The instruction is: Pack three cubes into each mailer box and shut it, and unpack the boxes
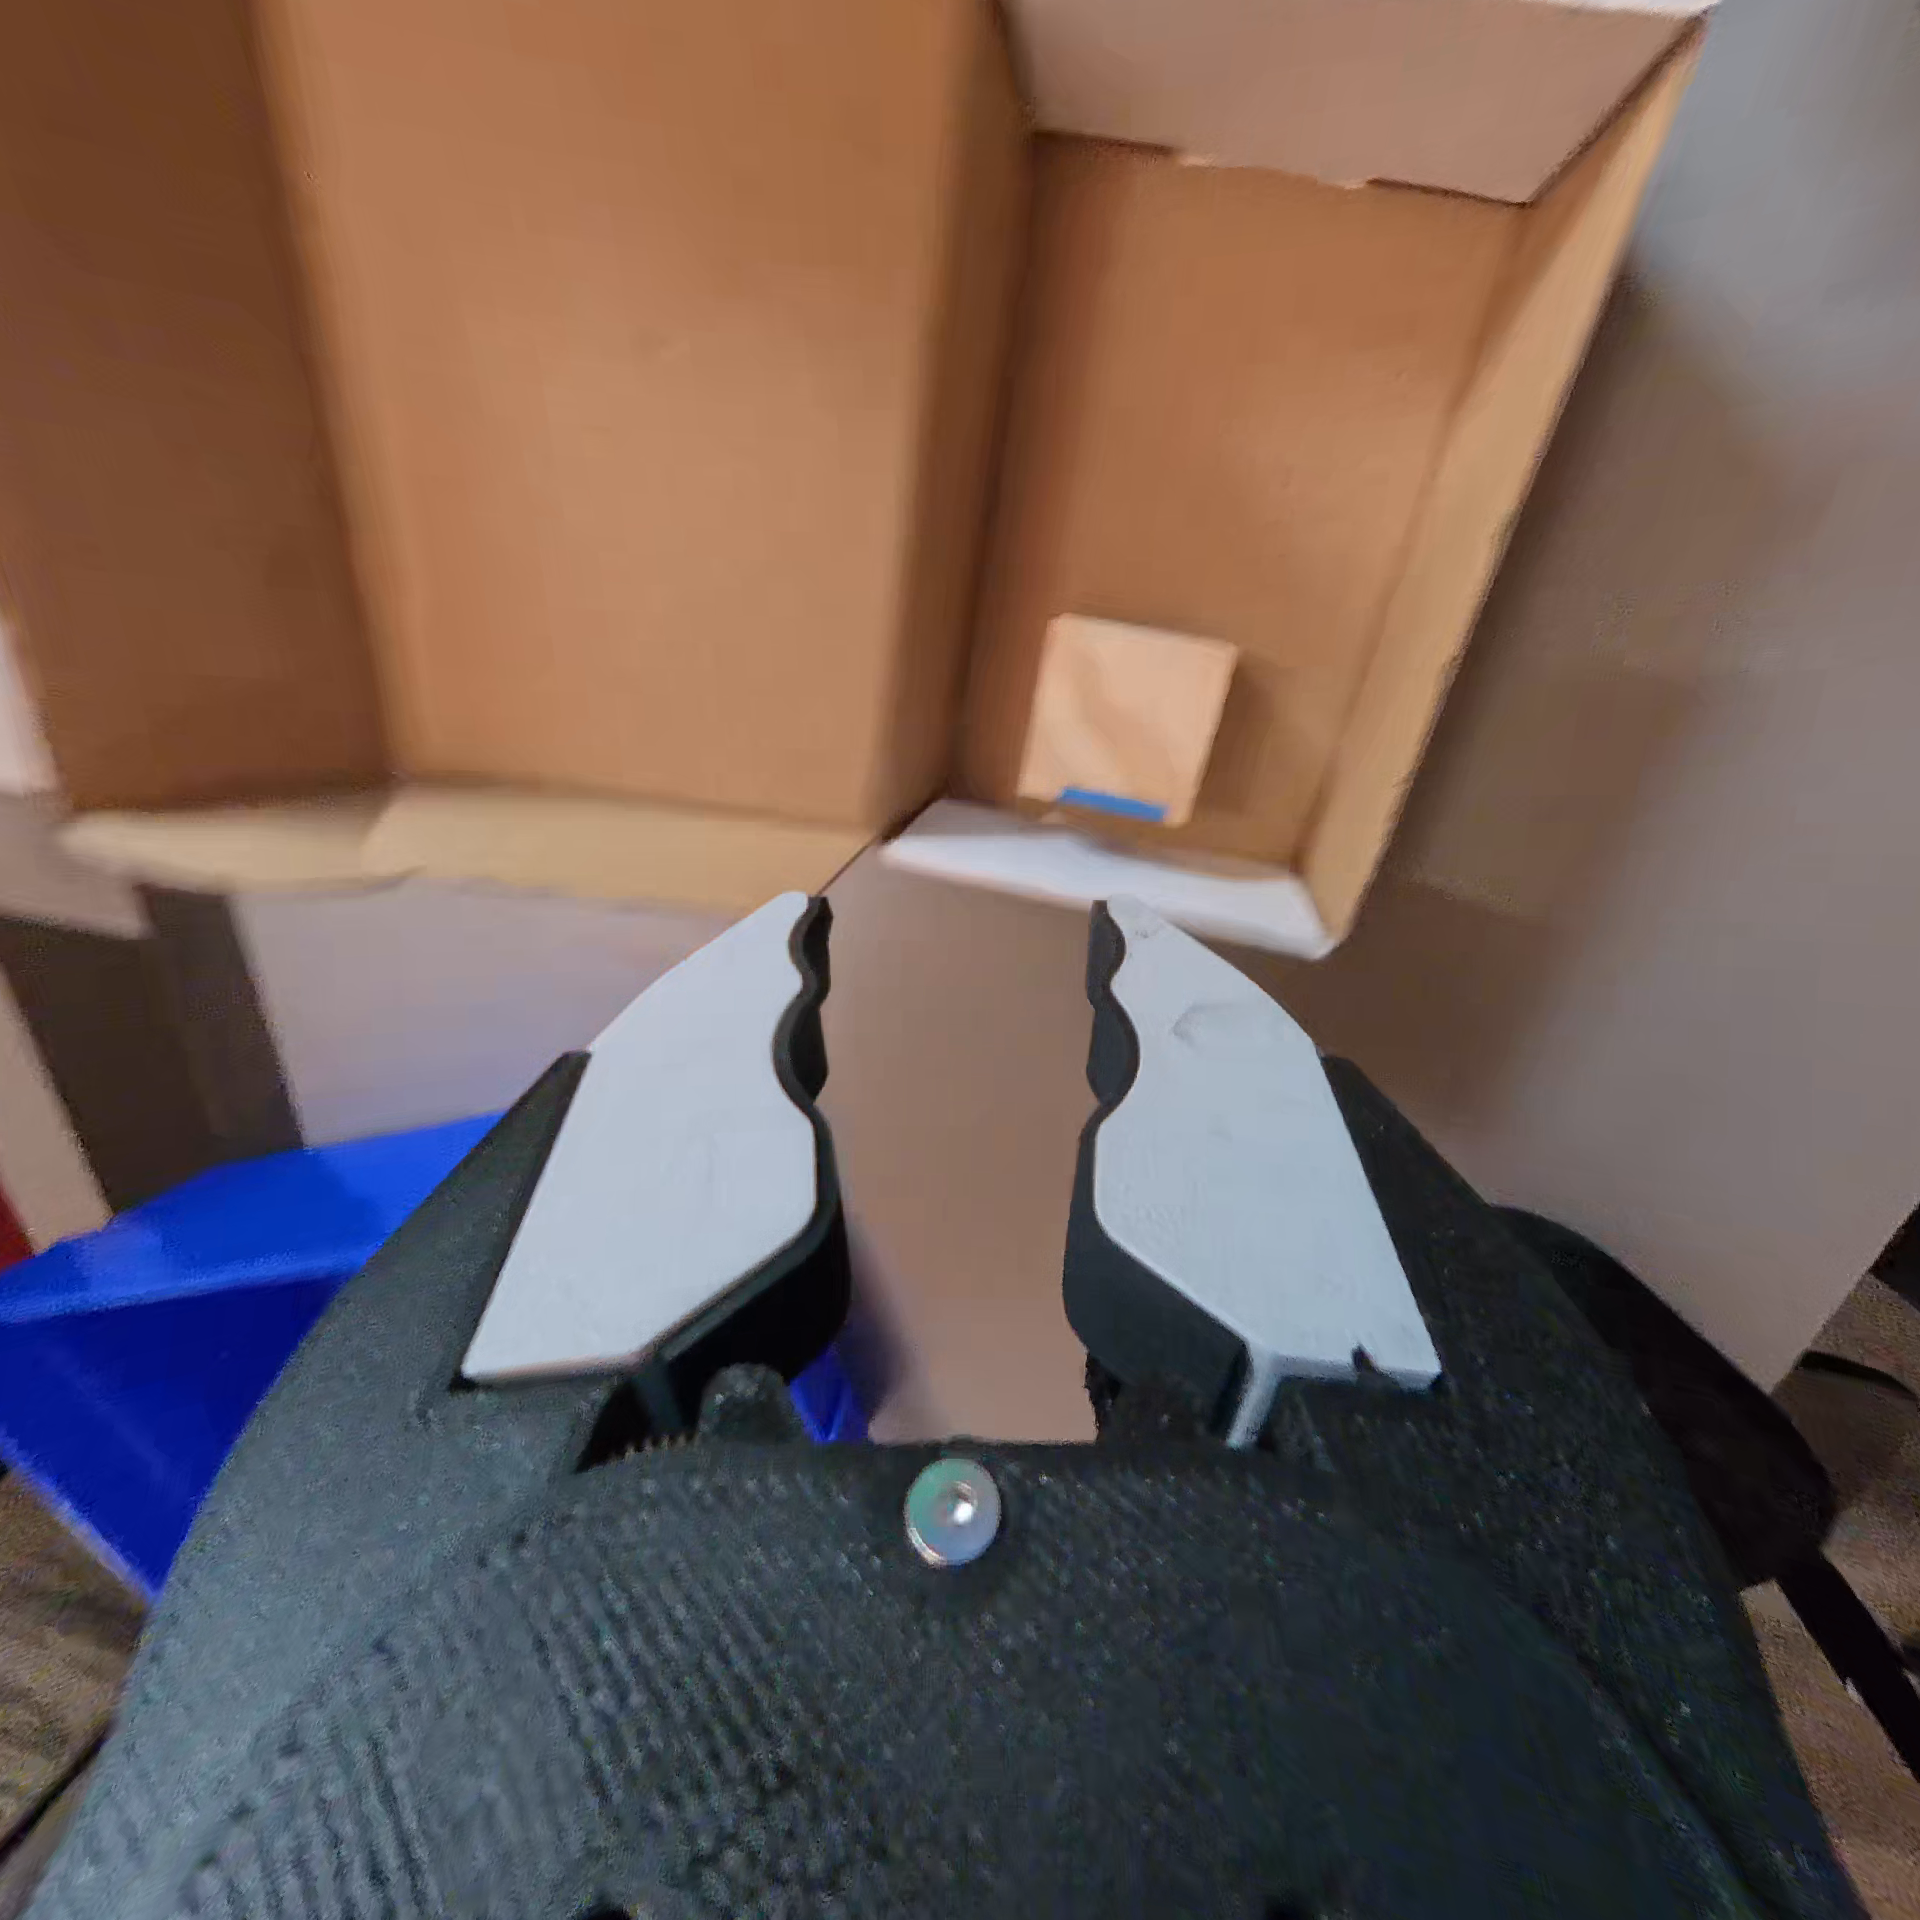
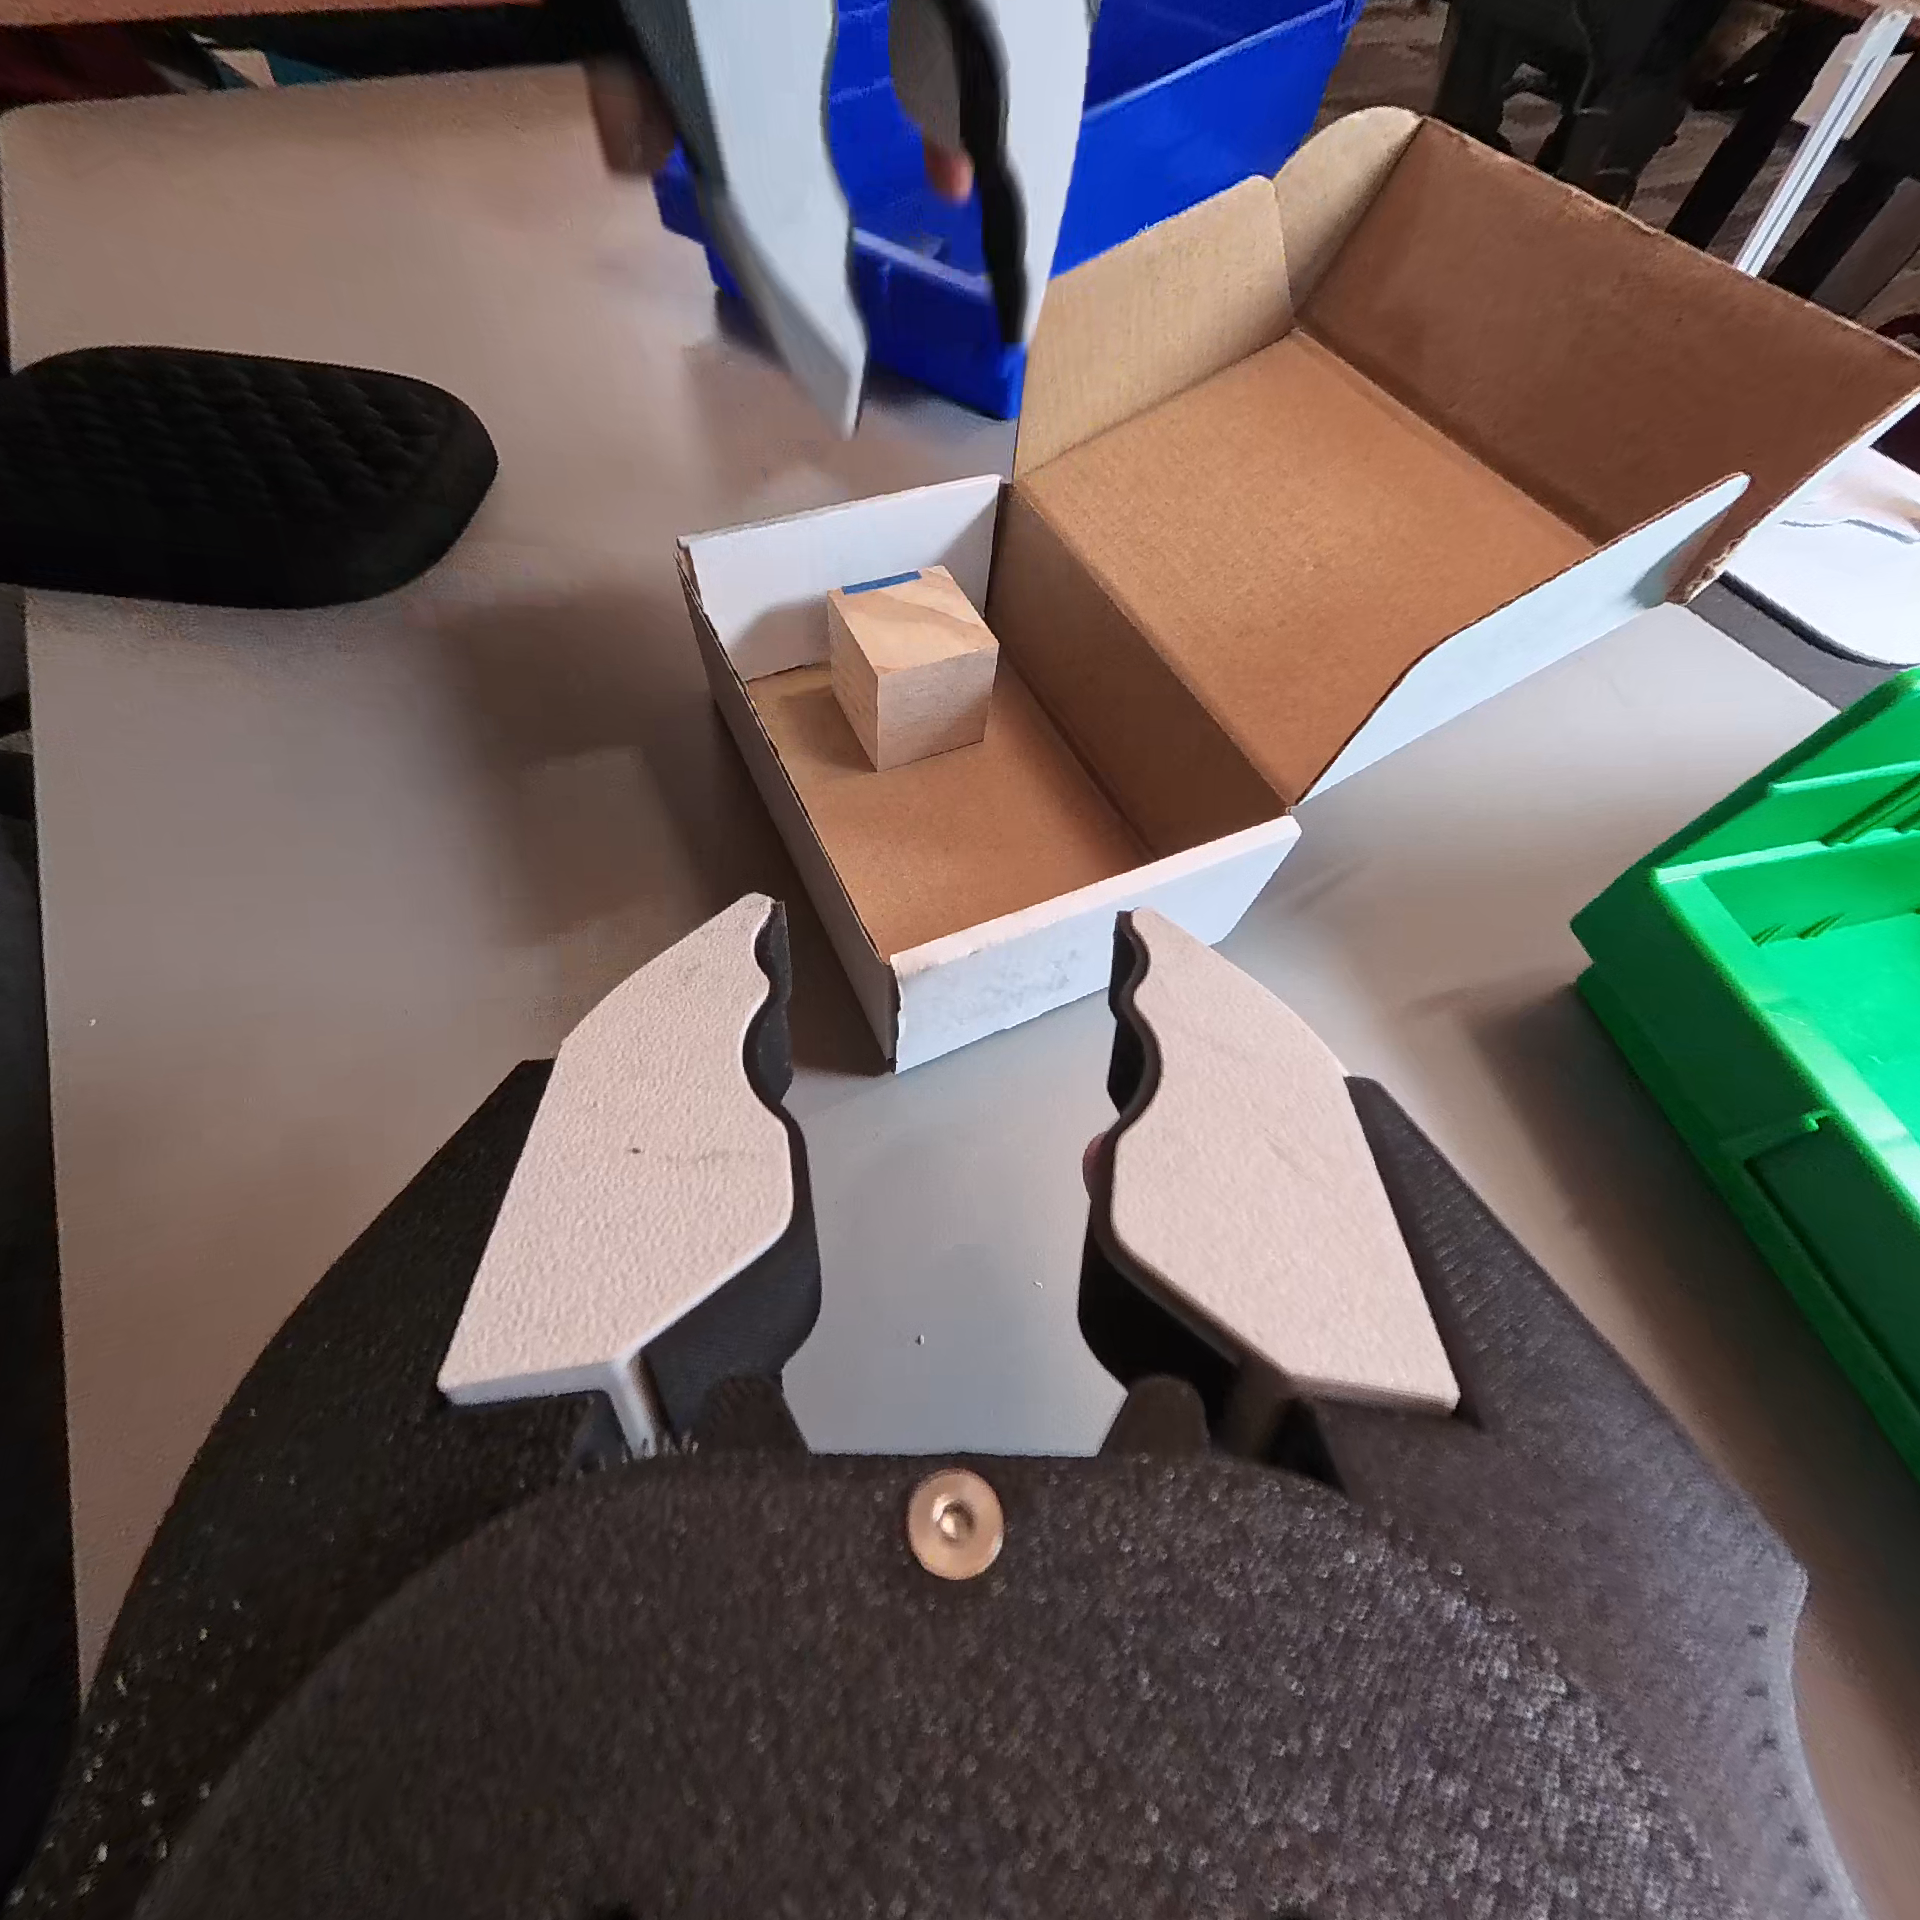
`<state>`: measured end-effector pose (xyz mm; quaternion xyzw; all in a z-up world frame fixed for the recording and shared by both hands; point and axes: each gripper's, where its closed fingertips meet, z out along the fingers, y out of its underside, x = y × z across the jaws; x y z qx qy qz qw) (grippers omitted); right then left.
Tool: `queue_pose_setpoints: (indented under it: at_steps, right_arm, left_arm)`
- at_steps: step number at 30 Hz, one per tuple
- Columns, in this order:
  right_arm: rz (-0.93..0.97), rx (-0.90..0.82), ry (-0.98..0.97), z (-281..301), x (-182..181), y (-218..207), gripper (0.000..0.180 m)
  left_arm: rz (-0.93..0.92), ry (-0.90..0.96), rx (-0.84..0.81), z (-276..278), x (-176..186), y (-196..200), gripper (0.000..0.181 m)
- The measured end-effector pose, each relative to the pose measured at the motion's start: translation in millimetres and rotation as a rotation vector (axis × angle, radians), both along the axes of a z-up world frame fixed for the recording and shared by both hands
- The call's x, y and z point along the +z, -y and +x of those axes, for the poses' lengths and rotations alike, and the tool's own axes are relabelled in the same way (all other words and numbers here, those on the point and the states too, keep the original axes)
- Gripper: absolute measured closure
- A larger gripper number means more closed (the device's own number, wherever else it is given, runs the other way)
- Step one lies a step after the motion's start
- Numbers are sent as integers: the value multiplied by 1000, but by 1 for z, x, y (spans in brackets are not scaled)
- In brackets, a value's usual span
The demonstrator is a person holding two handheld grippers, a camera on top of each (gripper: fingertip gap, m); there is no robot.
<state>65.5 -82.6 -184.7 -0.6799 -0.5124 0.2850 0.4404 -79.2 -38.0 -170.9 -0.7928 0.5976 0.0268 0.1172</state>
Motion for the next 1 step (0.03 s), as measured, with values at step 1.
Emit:
queue_pose_setpoints:
  at_steps: [1]
  right_arm:
    - [1,1,0,0,0,0,121]
  left_arm:
    - [30,13,28,-11,11,-7,134]
